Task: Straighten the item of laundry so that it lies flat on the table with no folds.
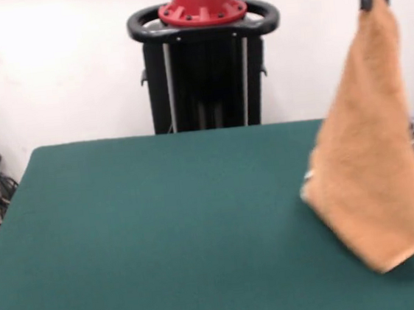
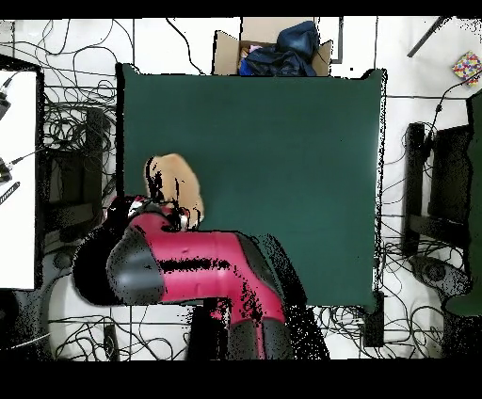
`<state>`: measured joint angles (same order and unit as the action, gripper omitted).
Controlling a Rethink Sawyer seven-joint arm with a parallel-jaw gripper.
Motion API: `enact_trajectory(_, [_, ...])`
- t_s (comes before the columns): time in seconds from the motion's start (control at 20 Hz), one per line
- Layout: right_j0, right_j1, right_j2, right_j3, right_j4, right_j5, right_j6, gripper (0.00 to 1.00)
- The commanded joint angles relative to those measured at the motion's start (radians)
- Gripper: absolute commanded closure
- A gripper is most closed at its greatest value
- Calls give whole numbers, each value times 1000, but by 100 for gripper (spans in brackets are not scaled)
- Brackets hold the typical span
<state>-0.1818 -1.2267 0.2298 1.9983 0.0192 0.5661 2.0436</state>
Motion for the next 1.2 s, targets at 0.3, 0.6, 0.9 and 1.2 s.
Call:
enact_trajectory(0.3, [-131, 52, 163, 109, -111, -56, -195, 100])
enact_trajectory(0.6, [-177, 85, 208, 102, -177, -81, -163, 100])
enact_trajectory(0.9, [-244, 123, 256, 83, -235, -90, -176, 100])
enact_trajectory(1.2, [-349, 164, 332, 53, -286, -71, -224, 100])
